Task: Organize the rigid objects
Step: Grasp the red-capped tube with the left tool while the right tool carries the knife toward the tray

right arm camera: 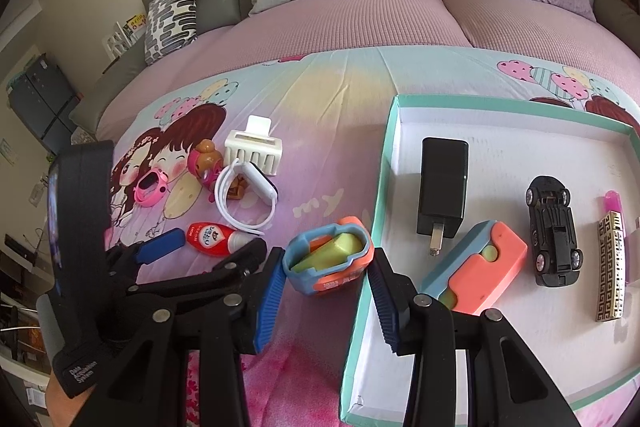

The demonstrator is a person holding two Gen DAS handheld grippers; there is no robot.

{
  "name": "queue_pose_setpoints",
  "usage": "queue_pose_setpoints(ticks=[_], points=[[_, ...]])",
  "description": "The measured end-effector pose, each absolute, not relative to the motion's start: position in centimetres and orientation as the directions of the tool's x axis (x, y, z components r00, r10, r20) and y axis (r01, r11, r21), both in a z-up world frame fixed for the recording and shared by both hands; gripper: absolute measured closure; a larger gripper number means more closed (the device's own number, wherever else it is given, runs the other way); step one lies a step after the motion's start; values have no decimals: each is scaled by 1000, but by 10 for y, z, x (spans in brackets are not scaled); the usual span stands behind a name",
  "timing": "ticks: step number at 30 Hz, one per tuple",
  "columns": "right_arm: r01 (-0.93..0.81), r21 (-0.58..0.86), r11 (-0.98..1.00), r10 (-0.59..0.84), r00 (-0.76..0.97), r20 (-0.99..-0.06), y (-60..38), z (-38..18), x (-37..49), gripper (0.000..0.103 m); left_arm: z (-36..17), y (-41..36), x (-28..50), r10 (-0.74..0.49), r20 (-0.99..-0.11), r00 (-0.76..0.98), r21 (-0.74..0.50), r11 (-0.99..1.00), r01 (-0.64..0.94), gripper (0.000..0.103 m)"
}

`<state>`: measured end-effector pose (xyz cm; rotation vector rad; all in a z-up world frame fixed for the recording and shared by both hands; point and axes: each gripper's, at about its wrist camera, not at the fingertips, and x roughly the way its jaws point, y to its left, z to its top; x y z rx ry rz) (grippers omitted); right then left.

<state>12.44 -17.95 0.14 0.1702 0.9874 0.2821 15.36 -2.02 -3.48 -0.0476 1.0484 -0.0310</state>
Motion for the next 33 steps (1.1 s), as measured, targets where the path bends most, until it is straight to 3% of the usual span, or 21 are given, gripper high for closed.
queue_pose_setpoints(ticks=[1,13,27,33], points=[[-157,268,950,311,519,-796,-180,1,124,58,-35,-20,153,-50,-865,499,-58,998,0,24],[-157,273,949,315,521,-794,-180,2,124,58,-30,-10,150,-23,-861,508,-55,997,-48,24],[-143,331,933,347,602,-719,-203,28,116,58,28,1,128,21,-770,638,-59,993,-103,24],[-55,358,932,310,632,-710,-237,31,118,58,43,-18,127,21,-753,657,-42,996,-79,24]])
